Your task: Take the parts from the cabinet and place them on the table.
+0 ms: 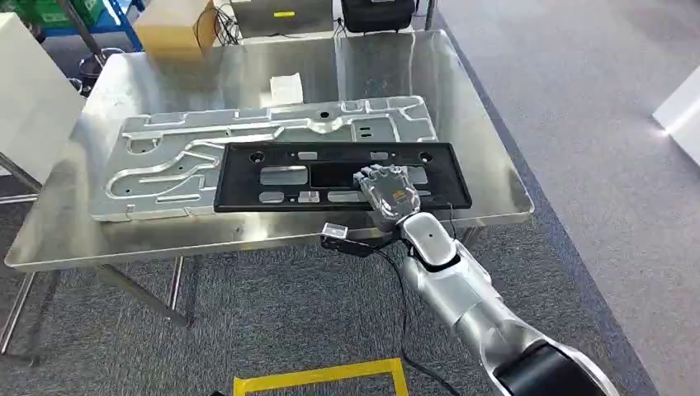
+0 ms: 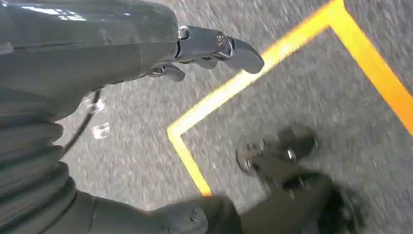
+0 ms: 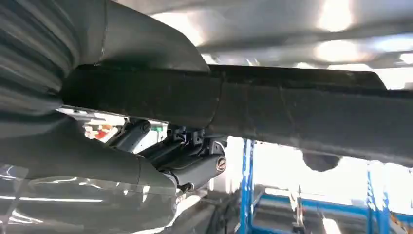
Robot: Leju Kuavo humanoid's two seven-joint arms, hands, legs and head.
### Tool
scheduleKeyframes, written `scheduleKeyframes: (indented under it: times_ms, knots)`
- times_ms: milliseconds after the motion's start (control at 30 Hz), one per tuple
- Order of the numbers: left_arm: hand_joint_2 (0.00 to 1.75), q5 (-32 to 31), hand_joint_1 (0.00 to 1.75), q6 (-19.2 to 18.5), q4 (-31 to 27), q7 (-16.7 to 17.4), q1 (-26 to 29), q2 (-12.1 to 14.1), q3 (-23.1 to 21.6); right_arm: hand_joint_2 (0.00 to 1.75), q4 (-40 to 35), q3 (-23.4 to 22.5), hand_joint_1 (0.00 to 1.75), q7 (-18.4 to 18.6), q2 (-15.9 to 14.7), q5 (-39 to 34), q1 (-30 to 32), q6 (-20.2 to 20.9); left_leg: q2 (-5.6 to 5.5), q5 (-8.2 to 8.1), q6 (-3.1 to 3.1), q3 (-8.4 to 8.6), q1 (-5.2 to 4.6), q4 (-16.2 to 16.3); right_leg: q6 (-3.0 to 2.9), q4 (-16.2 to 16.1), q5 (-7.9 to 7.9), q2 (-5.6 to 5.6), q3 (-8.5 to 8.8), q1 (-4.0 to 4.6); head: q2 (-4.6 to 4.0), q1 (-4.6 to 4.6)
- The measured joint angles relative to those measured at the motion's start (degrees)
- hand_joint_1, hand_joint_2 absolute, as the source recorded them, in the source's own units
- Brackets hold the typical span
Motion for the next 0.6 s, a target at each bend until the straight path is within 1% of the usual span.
scheduleKeyframes:
  times_ms: [33,67,100,133,167,200,233,267,300,333,367,400,433,467,500,533,567,600]
  knots:
    - [1.75,0.00,0.00,0.00,0.02,0.00,0.11,-0.02,0.00,1.75,0.09,0.09,1.75,0.07,0.02,0.11,0.14,0.00,-0.01,0.00,-0.20,0.23,0.07,-0.51,-0.50,0.35,-0.29,0.02,-0.02,0.19,-0.02,-0.06]
    - [1.75,-0.02,0.00,-0.04,0.02,0.02,0.18,-0.09,0.02,1.75,0.15,0.15,1.75,0.09,0.02,0.13,0.14,0.00,0.04,-0.19,-0.56,0.50,0.18,-0.52,-0.99,0.29,-0.42,0.16,0.00,0.18,0.00,-0.06]
    - [1.75,0.00,0.00,-0.04,0.02,0.02,0.14,-0.18,0.02,1.75,0.15,0.20,1.75,0.09,0.11,0.13,0.10,-0.02,0.07,-0.61,-0.84,0.41,0.44,-0.37,-1.56,0.09,-0.53,0.24,0.45,0.06,0.00,-0.17]
    - [1.75,0.00,0.00,-0.04,0.02,0.00,0.05,-0.15,0.00,1.75,0.17,0.22,1.75,0.11,0.11,0.17,0.09,-0.02,0.08,-1.33,-0.75,0.08,0.44,1.29,-1.98,0.03,-0.80,0.22,0.89,0.14,-0.02,-0.28]
    - [1.75,0.00,0.00,-0.04,0.02,0.00,-0.01,-0.15,0.00,1.75,0.17,0.22,1.75,0.11,0.11,0.17,0.04,-0.02,0.08,-3.06,-0.60,-1.90,0.33,5.39,-2.43,0.00,-1.10,0.19,1.31,0.32,0.00,-0.37]
    - [1.75,0.00,0.00,-0.04,0.02,0.00,0.03,-0.15,0.02,1.75,0.20,0.28,1.75,0.13,0.18,0.22,0.08,-0.02,0.07,-4.94,-0.52,-4.70,0.12,10.53,-2.75,-0.01,-1.43,0.18,1.66,0.56,0.00,-0.46]
    - [1.75,0.00,0.00,-0.04,0.02,0.00,0.12,-0.15,0.02,1.75,0.30,0.41,1.75,0.13,0.24,0.31,0.20,-0.02,0.06,-6.26,-0.38,-7.48,-0.03,15.18,-2.97,0.00,-1.77,0.20,1.98,0.88,0.00,-0.52]
    - [1.75,0.00,0.00,-0.04,0.02,0.02,0.24,-0.13,0.02,1.75,0.41,0.52,1.75,0.13,0.24,0.35,0.44,-0.02,0.06,-6.67,-0.18,-9.90,-0.19,18.56,-3.17,0.00,-2.14,0.23,2.39,1.19,-0.02,-0.55]
    - [1.75,0.00,0.00,-0.04,0.02,0.02,0.35,-0.15,0.04,1.75,0.50,0.55,1.75,0.11,0.24,0.39,0.71,-0.02,0.06,-5.58,0.20,-10.97,-0.40,19.02,-3.27,0.00,-2.51,0.35,2.89,1.50,-0.02,-0.52]
    - [1.75,0.00,0.00,-0.04,0.02,0.00,0.44,-0.15,0.04,1.75,0.55,0.59,1.75,0.13,0.24,0.48,0.93,-0.02,0.05,-3.08,0.76,-10.68,-0.69,16.74,-3.31,0.00,-2.97,0.44,3.52,1.73,0.00,-0.54]
    - [1.75,0.00,0.00,-0.04,0.02,0.00,0.48,-0.15,0.04,1.75,0.55,0.63,1.75,0.13,0.26,0.50,0.98,-0.04,0.01,0.25,1.46,-9.21,-1.03,12.27,-3.37,-0.02,-3.46,0.55,4.28,2.00,0.00,-0.54]
    - [1.75,0.00,0.00,-0.04,0.02,0.00,0.49,-0.15,0.04,1.75,0.55,0.66,1.75,0.13,0.31,0.55,0.91,-0.04,-0.08,3.65,2.27,-7.23,-1.46,6.78,-3.38,-0.04,-3.98,0.59,5.07,2.24,-0.02,-0.50]
    - [1.75,0.00,0.00,-0.04,0.02,0.00,0.52,-0.04,0.04,1.75,0.57,0.66,1.75,0.13,0.37,0.55,0.90,-0.04,-0.29,5.03,3.28,-6.03,-2.01,3.22,-3.39,-0.26,-4.43,0.61,5.37,2.10,0.00,-0.46]
    - [1.75,0.00,0.00,-0.04,0.02,0.00,0.48,0.07,0.04,1.75,0.63,0.68,1.75,0.17,0.42,0.55,0.68,-0.07,-0.19,4.19,3.62,-5.11,-2.16,2.65,-3.00,-0.33,-4.65,0.75,5.62,2.58,0.00,-0.15]
    - [1.75,0.00,0.00,-0.04,0.02,0.00,0.37,0.04,0.04,1.75,0.63,0.70,1.75,0.20,0.44,0.55,0.71,-0.09,-0.18,3.41,3.59,-4.42,-2.39,1.35,-2.62,-0.51,-4.70,0.83,5.64,2.23,0.00,-0.33]
    - [1.75,0.00,0.00,-0.04,0.00,0.02,0.39,0.04,0.04,1.75,0.66,0.72,1.75,0.22,0.44,0.57,0.88,-0.11,-0.22,3.37,3.71,-4.39,-2.55,0.91,-2.29,-0.51,-4.43,0.75,6.10,2.10,-0.02,-0.35]
    - [1.75,0.00,0.00,-0.02,0.02,0.02,0.42,0.04,0.07,1.75,0.70,0.76,1.75,0.22,0.42,0.59,1.09,-0.11,-0.20,3.30,3.85,-3.91,-2.53,0.53,-1.80,-0.20,-3.88,0.58,6.07,2.07,0.00,-0.48]
    - [1.75,0.00,0.00,-0.04,0.02,0.00,0.42,0.04,0.07,1.75,0.70,0.81,1.75,0.22,0.42,0.63,1.09,-0.13,-0.29,3.32,4.11,-2.81,-2.12,-0.20,-1.54,0.04,-4.10,0.53,6.01,2.28,0.00,-0.35]
